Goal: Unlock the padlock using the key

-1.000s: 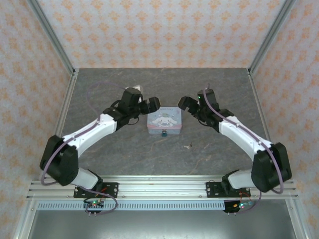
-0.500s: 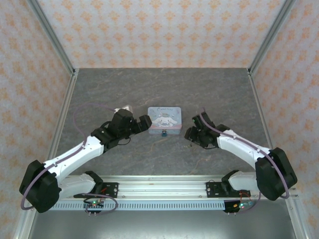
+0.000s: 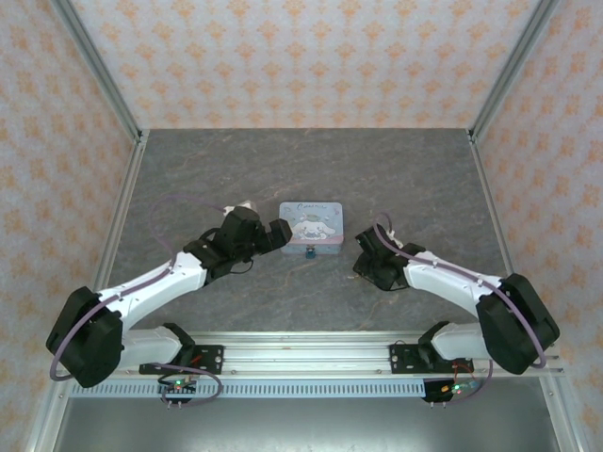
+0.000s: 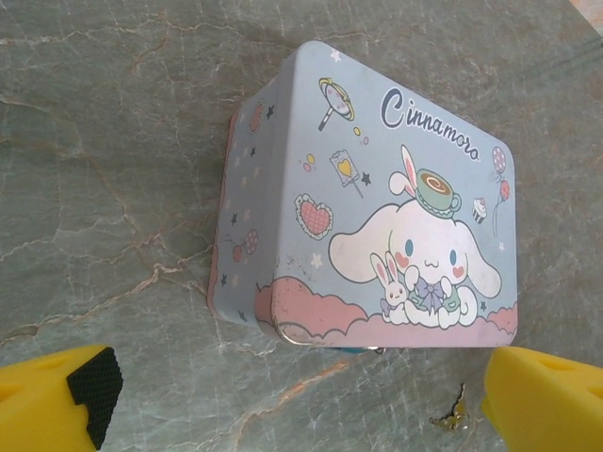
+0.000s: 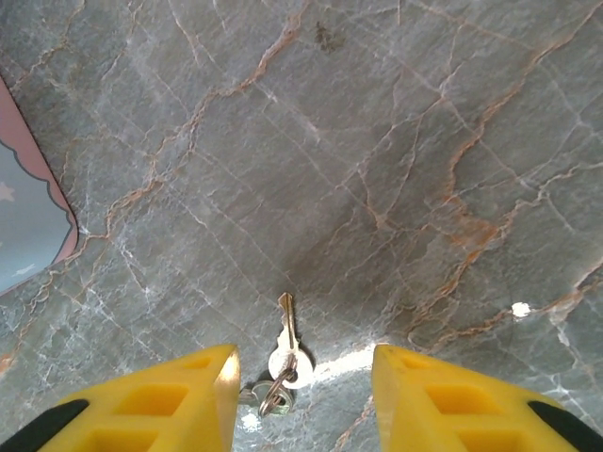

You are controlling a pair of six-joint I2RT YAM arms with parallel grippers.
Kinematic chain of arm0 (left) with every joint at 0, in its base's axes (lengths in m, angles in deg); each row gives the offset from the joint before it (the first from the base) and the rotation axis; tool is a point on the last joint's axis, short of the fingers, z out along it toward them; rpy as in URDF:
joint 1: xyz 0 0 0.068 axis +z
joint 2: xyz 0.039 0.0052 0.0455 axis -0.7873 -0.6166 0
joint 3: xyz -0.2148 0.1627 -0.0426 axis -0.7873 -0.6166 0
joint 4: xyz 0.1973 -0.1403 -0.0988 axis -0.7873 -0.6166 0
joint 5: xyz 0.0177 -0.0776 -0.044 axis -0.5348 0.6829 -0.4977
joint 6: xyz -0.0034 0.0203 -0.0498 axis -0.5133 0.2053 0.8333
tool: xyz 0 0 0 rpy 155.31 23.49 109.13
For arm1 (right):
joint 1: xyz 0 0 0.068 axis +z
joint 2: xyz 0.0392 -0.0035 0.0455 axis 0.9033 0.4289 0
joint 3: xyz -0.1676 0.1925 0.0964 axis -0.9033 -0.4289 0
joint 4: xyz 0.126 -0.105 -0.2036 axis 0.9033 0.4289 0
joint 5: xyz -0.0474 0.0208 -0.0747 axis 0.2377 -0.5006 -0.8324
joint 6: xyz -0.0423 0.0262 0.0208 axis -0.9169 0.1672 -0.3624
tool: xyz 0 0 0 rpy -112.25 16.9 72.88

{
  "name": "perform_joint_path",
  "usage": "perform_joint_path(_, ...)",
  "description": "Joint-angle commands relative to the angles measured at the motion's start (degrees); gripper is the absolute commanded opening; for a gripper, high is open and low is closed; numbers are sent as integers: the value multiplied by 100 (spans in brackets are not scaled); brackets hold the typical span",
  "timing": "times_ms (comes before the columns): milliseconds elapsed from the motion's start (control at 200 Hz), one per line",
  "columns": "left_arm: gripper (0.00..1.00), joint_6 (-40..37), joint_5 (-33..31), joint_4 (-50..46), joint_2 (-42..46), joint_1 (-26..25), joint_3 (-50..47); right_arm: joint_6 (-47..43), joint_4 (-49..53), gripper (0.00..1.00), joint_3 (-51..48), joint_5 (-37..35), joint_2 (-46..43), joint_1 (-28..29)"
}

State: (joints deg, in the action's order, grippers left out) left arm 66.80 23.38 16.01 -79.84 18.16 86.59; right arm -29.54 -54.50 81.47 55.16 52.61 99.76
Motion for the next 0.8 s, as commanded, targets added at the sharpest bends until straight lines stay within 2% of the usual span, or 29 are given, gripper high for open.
perform_joint_path(0,100,92,43,357,-92,-50,-12,206,163,41,192,-327,83,74)
perform_joint_path(571,100,55,262,748,-358,-68,-33,564,526,42,654,-619,894,589)
perform_joint_path(796,100,79,282,805,-383,-73,-103,682,500,41,609,-685,1053,624)
